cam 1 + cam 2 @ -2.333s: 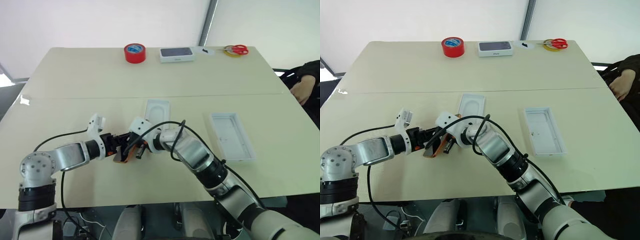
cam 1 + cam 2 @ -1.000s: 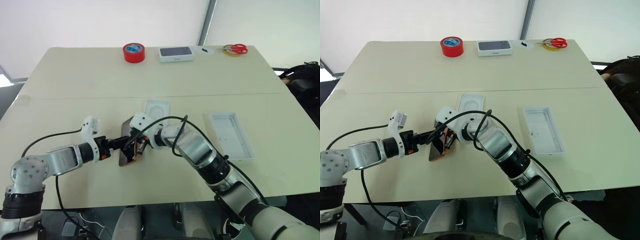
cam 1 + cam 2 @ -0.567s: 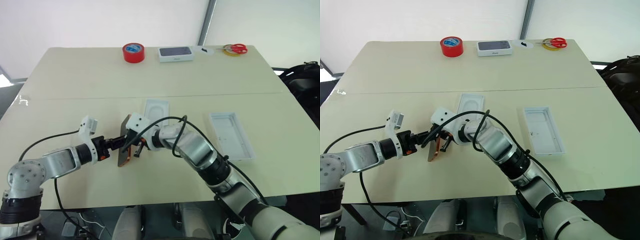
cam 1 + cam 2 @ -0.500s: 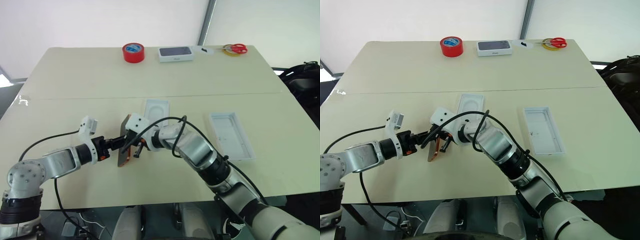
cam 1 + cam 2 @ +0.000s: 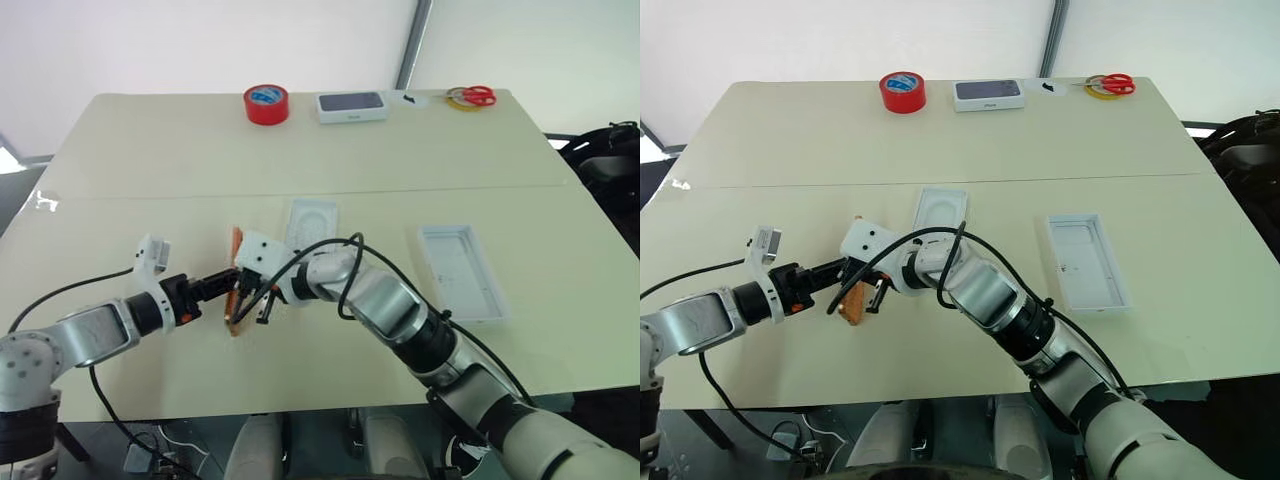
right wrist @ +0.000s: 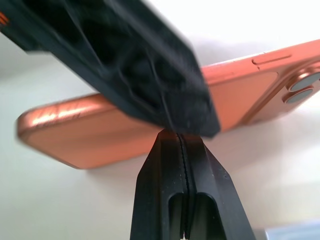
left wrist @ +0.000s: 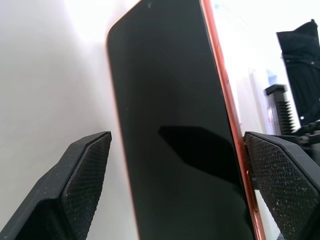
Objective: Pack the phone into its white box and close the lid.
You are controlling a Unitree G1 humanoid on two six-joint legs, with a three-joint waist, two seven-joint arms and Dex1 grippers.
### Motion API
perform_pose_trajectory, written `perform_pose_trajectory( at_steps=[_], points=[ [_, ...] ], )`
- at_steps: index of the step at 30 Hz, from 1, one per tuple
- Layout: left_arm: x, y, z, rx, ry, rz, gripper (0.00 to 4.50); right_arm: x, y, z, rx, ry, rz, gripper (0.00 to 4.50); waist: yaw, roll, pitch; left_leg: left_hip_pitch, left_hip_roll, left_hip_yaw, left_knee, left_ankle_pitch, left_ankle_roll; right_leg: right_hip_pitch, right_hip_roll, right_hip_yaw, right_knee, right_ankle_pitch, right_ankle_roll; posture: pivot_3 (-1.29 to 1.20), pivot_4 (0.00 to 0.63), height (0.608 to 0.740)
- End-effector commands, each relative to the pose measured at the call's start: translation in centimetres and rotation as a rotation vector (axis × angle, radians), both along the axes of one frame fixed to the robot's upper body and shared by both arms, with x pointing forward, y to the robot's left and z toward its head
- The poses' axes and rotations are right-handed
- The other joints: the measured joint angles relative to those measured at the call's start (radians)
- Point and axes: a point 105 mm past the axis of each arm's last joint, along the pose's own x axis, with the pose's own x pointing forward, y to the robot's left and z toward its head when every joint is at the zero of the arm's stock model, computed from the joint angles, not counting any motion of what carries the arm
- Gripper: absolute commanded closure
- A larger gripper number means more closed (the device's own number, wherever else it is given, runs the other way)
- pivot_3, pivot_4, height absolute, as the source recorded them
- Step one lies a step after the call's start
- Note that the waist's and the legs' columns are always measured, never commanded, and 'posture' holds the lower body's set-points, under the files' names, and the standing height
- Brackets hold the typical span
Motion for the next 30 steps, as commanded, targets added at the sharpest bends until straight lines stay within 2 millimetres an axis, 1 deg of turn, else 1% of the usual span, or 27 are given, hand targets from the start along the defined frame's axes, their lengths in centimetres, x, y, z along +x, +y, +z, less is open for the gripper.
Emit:
perform_pose_trajectory(
  at_steps=[1,9,14,17,19,21,23,27,30],
  points=[
    [-0.4,0.5,1.0,-0.007,-0.025,0.008,0.04,-0.9,1.3,1.8,0.040,-0.067,0.074,4.50,0.000,0.000,0.000,0.000,0.000,0.000,0.000,0.000,0.000,0.000,0.000,0.000,0.000,0.000,0.000,0.00,0.150,0.732],
    [-0.9,1.4,0.6,0.004,0.003,0.037,0.04,-1.3,1.6,1.6,0.037,-0.066,0.100,4.50,0.001,0.000,0.000,0.000,0.000,0.000,-0.001,0.000,0.000,0.000,-0.001,0.000,-0.001,0.000,0.000,0.00,0.150,0.732],
    [-1.0,1.8,0.3,-0.016,0.017,0.060,0.04,-1.1,1.4,1.4,0.039,-0.055,0.084,4.50,0.001,0.000,0.000,0.000,0.000,0.000,-0.001,0.000,0.000,0.000,-0.001,0.000,-0.002,0.000,0.000,0.00,0.150,0.732],
    [-0.9,1.9,0.2,-0.039,0.025,0.075,0.79,-0.8,1.2,1.4,0.040,-0.053,0.066,4.50,0.001,0.000,0.000,0.000,0.000,0.000,-0.001,0.000,0.000,0.000,-0.001,0.000,-0.002,0.000,0.000,0.00,0.150,0.732],
    [-0.8,1.9,0.3,-0.054,0.024,0.080,1.76,-0.5,0.9,1.4,0.042,-0.054,0.051,4.50,0.001,0.000,0.000,0.000,0.000,0.000,-0.001,0.000,0.000,0.000,-0.001,0.000,-0.002,0.000,0.000,0.00,0.150,0.732],
    [-0.8,2.0,0.2,-0.063,0.027,0.085,2.84,-0.2,0.5,1.5,0.044,-0.057,0.032,4.50,0.002,0.001,0.000,0.000,0.000,0.000,-0.001,0.000,0.000,-0.001,-0.001,0.000,-0.003,0.000,0.000,0.00,0.150,0.732],
    [-0.7,2.0,0.3,-0.074,0.026,0.091,3.80,0.3,-0.5,1.8,0.051,-0.061,-0.006,4.50,0.002,0.000,0.000,0.000,0.000,0.000,-0.001,0.000,0.000,-0.001,-0.002,0.000,-0.003,0.000,0.000,0.00,0.150,0.732],
    [-0.6,2.3,0.5,-0.110,0.025,0.115,3.80,1.2,-2.6,2.3,0.056,-0.069,-0.060,4.50,0.003,0.000,0.000,-0.001,0.000,0.000,-0.002,0.000,0.000,0.000,-0.002,0.000,-0.005,0.000,-0.001,0.00,0.150,0.732],
    [-0.2,2.4,1.1,-0.172,0.012,0.145,3.80,1.8,-4.7,2.9,0.058,-0.089,-0.096,4.50,0.004,0.000,0.000,-0.001,0.000,0.000,-0.002,0.000,0.000,0.000,-0.002,0.000,-0.005,0.000,-0.001,0.00,0.150,0.732]
  ],
)
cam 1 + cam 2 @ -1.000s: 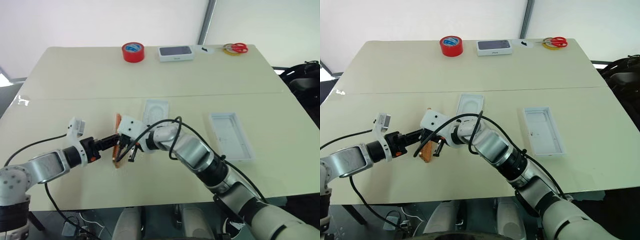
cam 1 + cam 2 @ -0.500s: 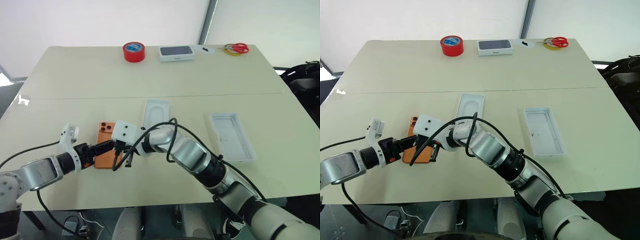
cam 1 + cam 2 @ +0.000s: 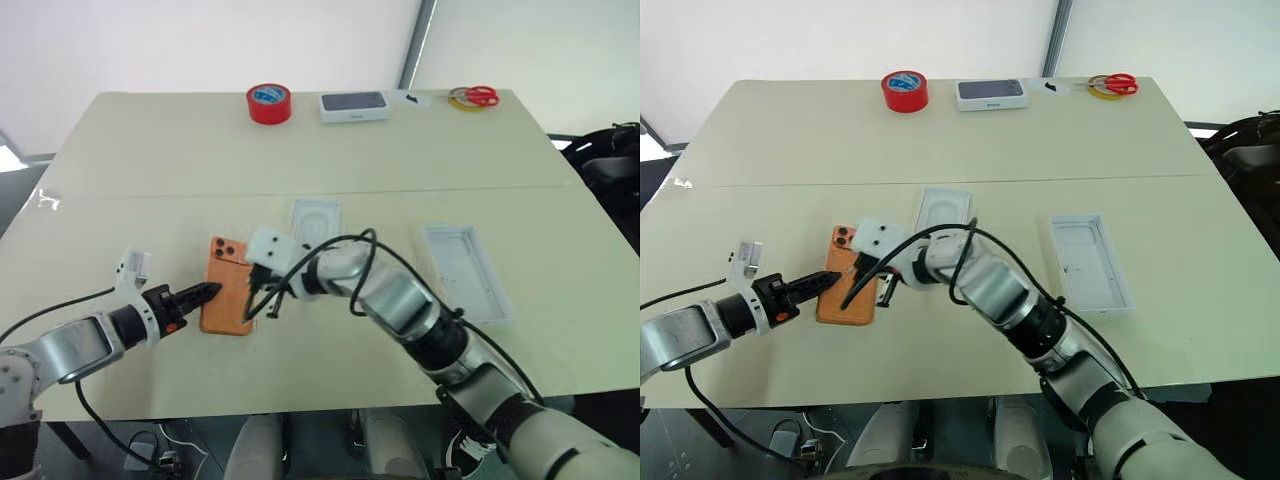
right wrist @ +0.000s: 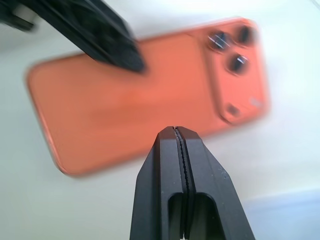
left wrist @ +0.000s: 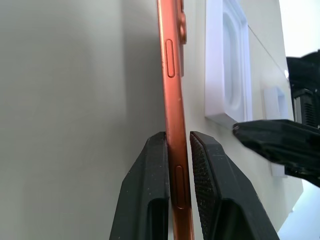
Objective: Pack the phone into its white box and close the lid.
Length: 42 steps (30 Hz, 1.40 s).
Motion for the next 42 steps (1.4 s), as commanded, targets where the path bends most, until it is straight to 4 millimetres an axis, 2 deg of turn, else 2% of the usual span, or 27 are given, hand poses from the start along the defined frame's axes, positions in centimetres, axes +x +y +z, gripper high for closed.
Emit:
perform_pose_trajectory(
  at_steps=[1,6,8,10,15,21,24,30,31,36,39,42],
  points=[
    [0.5,0.2,2.0,-0.082,-0.071,0.038,3.80,-0.1,-1.4,2.2,0.053,-0.059,0.007,4.50,0.001,0.000,0.000,0.000,0.000,0.000,0.000,0.000,0.000,0.000,0.000,0.000,0.000,0.000,0.000,0.00,0.150,0.732],
    [1.7,-0.2,4.3,-0.183,-0.138,0.078,3.80,-0.4,-5.2,4.0,0.073,-0.120,0.034,4.50,0.005,-0.001,0.000,-0.001,0.000,0.000,0.000,0.000,0.000,0.001,0.000,-0.001,-0.003,0.000,0.000,0.00,0.150,0.732],
    [1.9,-0.9,4.3,-0.168,-0.135,0.051,3.80,-0.4,-6.3,4.3,0.076,-0.131,0.034,4.50,0.004,-0.001,0.000,-0.001,0.000,0.000,0.000,0.000,0.000,0.002,0.001,-0.001,-0.003,0.000,0.000,0.00,0.150,0.732],
    [1.8,-1.6,3.4,-0.131,-0.102,0.015,3.80,-0.4,-7.0,4.4,0.083,-0.134,0.022,4.50,0.001,-0.001,0.000,0.000,0.000,0.000,0.000,0.000,0.000,0.002,0.001,-0.001,-0.003,0.000,0.000,0.00,0.150,0.732],
    [1.9,-2.0,2.2,-0.106,-0.057,-0.013,3.80,-0.3,-7.4,4.2,0.088,-0.135,0.002,4.50,0.001,-0.001,0.000,0.000,0.001,0.001,0.000,0.000,0.001,0.002,0.003,0.000,-0.003,0.000,0.000,0.00,0.150,0.732],
    [2.2,-1.3,2.3,-0.035,-0.071,-0.004,3.80,-0.2,-7.1,3.5,0.084,-0.127,-0.018,4.50,0.003,-0.001,0.000,0.000,0.000,0.001,0.000,0.000,0.001,0.003,0.003,0.000,-0.003,0.000,0.000,0.00,0.150,0.732],
    [2.2,-0.7,2.9,-0.025,-0.104,0.005,3.04,-0.2,-6.7,3.1,0.073,-0.120,-0.018,4.50,0.003,-0.001,0.000,0.000,0.000,0.001,0.000,0.000,0.001,0.003,0.003,0.000,-0.003,0.000,0.000,0.00,0.150,0.732],
    [1.9,3.0,2.2,0.121,-0.061,0.105,0.17,-0.3,-4.4,2.2,0.033,-0.110,0.003,4.50,-0.003,0.000,0.000,0.000,0.001,0.001,0.000,0.000,0.001,0.002,0.003,0.000,-0.003,0.000,0.000,0.00,0.150,0.732],
    [1.7,3.3,2.1,0.152,-0.051,0.104,0.05,-0.4,-3.8,2.2,0.031,-0.111,0.016,4.50,-0.002,0.000,0.001,0.001,0.001,0.001,0.000,0.000,0.001,0.002,0.003,0.000,-0.002,0.000,0.000,0.00,0.150,0.732],
    [1.4,3.5,1.2,0.231,-0.012,0.065,0.05,-1.0,-1.3,1.7,-0.012,-0.107,0.082,4.50,0.003,0.000,0.001,0.001,0.001,0.001,0.000,0.000,0.000,0.002,0.003,0.000,-0.002,0.000,0.000,0.00,0.150,0.732],
    [1.2,2.4,0.3,0.251,0.016,0.004,0.05,-1.3,0.6,0.0,-0.083,-0.078,0.131,4.50,0.001,-0.001,0.000,0.000,0.000,0.001,0.000,0.000,0.000,0.002,0.002,0.000,-0.002,0.000,0.000,0.00,0.150,0.732],
    [1.2,1.5,-0.3,0.253,0.035,-0.033,0.05,-1.1,1.5,-1.5,-0.141,-0.065,0.142,4.50,0.001,-0.001,0.000,0.001,0.000,0.001,0.000,0.000,0.000,0.002,0.002,0.000,-0.002,0.000,0.000,0.00,0.150,0.732]
  ],
)
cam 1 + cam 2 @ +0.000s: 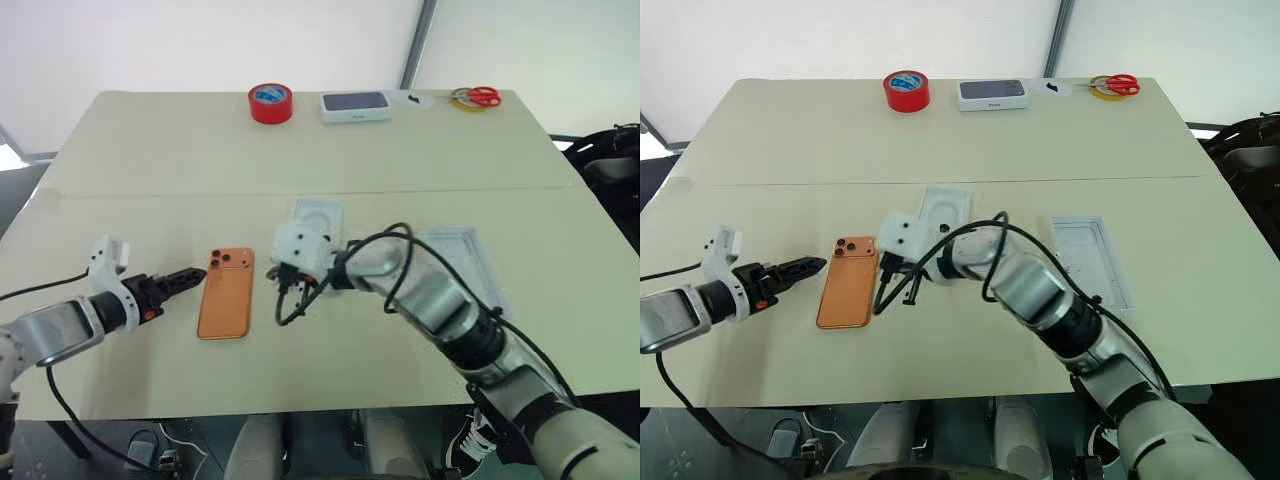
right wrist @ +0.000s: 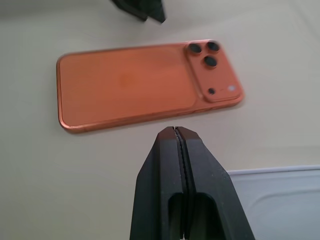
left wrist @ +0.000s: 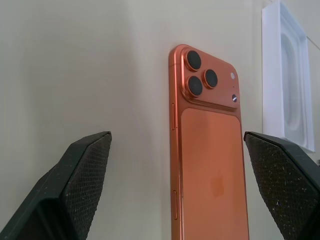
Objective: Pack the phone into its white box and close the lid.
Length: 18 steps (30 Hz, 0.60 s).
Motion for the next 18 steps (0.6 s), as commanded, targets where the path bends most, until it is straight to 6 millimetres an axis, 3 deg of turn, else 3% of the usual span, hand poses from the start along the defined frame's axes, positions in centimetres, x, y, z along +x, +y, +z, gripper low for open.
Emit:
perform_pose_trajectory(
  at_steps=[1,9,18],
  points=[
    [-0.4,-1.6,-0.8,0.009,0.033,-0.073,0.05,0.2,1.2,-0.8,-0.056,-0.028,0.029,4.50,0.000,0.000,0.000,0.000,0.000,0.000,0.000,0.000,0.000,0.000,0.000,0.000,0.000,0.000,0.000,0.00,0.150,0.732],
    [-0.9,-3.8,-1.7,-0.012,0.071,-0.160,0.05,0.8,2.2,-3.0,-0.153,-0.076,0.041,4.50,-0.001,0.000,-0.001,0.002,-0.001,-0.001,0.000,0.001,-0.001,0.001,-0.001,0.000,0.002,0.000,0.000,0.00,0.150,0.732],
    [-1.1,-6.5,-1.4,-0.102,0.066,-0.232,0.05,0.2,3.3,-2.8,-0.104,-0.060,0.063,4.50,0.000,0.000,-0.002,0.004,-0.001,-0.001,0.000,0.002,-0.003,0.002,-0.001,0.000,0.005,0.000,0.000,0.00,0.150,0.732]
  ],
)
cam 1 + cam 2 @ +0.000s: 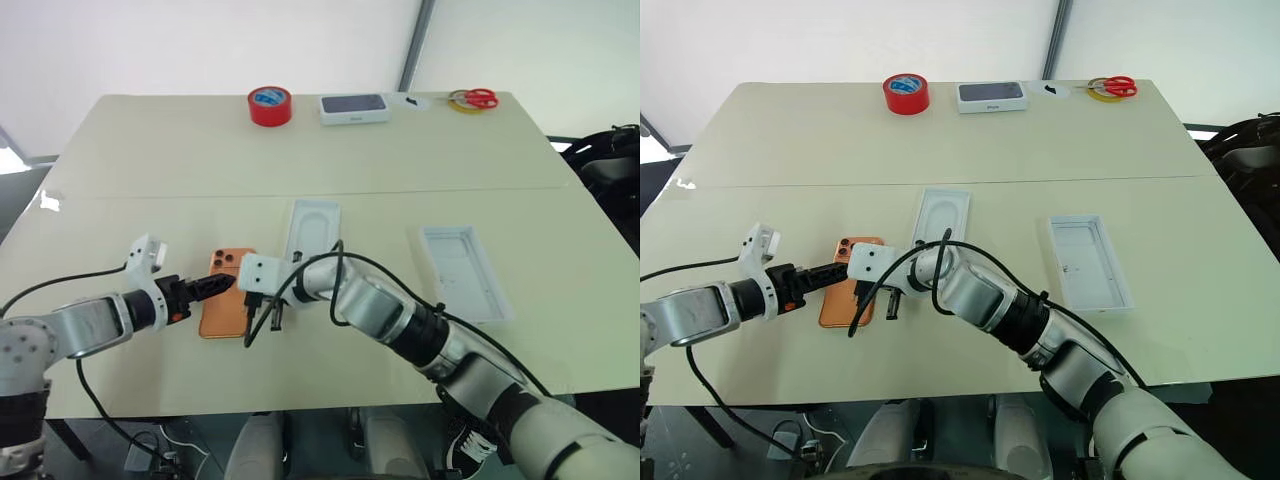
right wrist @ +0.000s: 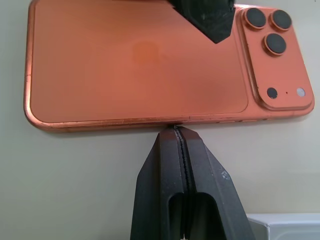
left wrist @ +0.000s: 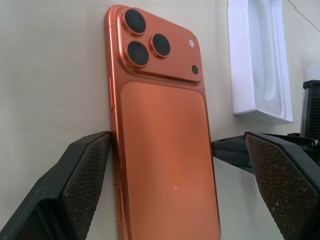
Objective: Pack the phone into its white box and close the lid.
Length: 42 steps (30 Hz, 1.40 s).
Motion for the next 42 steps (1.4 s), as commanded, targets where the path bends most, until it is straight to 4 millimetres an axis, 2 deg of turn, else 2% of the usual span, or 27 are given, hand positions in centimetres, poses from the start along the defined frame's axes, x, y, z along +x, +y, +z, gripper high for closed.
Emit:
perform_pose_trajectory(
  at_steps=[1,6,14,20,23,27,28,37,42],
  points=[
    [-1.0,-2.8,-0.5,-0.084,0.047,-0.109,0.05,-0.7,0.8,0.1,0.023,0.013,0.027,4.50,0.000,0.000,0.000,0.000,0.000,0.000,0.000,0.000,0.000,0.000,0.000,0.000,0.000,0.000,0.000,0.00,0.150,0.732],
    [-0.8,-3.1,0.3,-0.151,0.036,-0.095,0.05,-0.7,0.8,0.0,0.029,0.013,0.027,4.50,-0.001,0.000,0.000,0.000,0.000,0.000,0.000,0.000,0.000,0.000,0.000,0.000,0.001,0.000,0.000,0.00,0.150,0.732],
    [-0.1,-1.0,0.2,-0.114,0.039,-0.015,0.05,-0.8,0.7,0.0,0.035,0.020,0.021,4.50,-0.004,0.000,0.000,0.000,0.000,0.000,0.000,0.000,0.000,-0.001,0.001,0.000,0.002,0.000,0.000,0.00,0.150,0.732],
    [0.0,-0.3,0.1,-0.106,0.042,0.009,0.05,-0.8,0.7,-0.1,0.037,0.023,0.019,4.50,-0.005,0.000,0.000,0.000,0.001,0.000,0.000,0.001,-0.001,-0.001,0.001,0.000,0.004,0.000,0.000,0.00,0.150,0.732],
    [0.0,-0.1,0.0,-0.107,0.046,0.016,0.89,-0.8,0.7,-0.1,0.039,0.026,0.016,4.50,-0.006,0.000,0.000,0.001,0.001,0.000,0.000,0.001,-0.001,-0.001,0.002,0.000,0.005,0.000,0.000,0.00,0.150,0.732],
    [-0.1,0.2,0.0,-0.103,0.047,0.026,2.87,-0.6,0.5,0.0,0.042,0.022,0.003,4.50,-0.005,0.000,0.000,0.001,0.001,0.000,0.000,0.001,-0.001,-0.001,0.002,0.000,0.005,0.000,0.000,0.00,0.150,0.732],
    [-0.2,0.3,0.0,-0.099,0.048,0.031,3.25,-0.5,0.4,0.0,0.043,0.020,-0.004,4.50,-0.005,0.000,0.000,0.001,0.001,0.000,0.000,0.001,-0.001,-0.001,0.002,0.000,0.005,0.000,0.000,0.00,0.150,0.732],
    [-0.2,0.9,-0.1,-0.105,0.052,0.053,3.25,0.0,-0.3,0.5,0.053,0.007,-0.027,4.50,-0.004,0.000,0.000,0.001,0.001,0.000,0.000,0.001,-0.002,-0.002,0.001,0.000,0.005,0.000,0.000,0.00,0.150,0.732],
    [-0.3,1.2,0.0,-0.131,0.047,0.079,3.25,0.9,-1.3,1.6,0.068,-0.028,-0.063,4.50,-0.004,0.000,0.000,0.001,0.001,0.000,0.000,0.001,-0.002,-0.002,0.001,0.000,0.005,0.000,0.000,0.00,0.150,0.732]
  ],
)
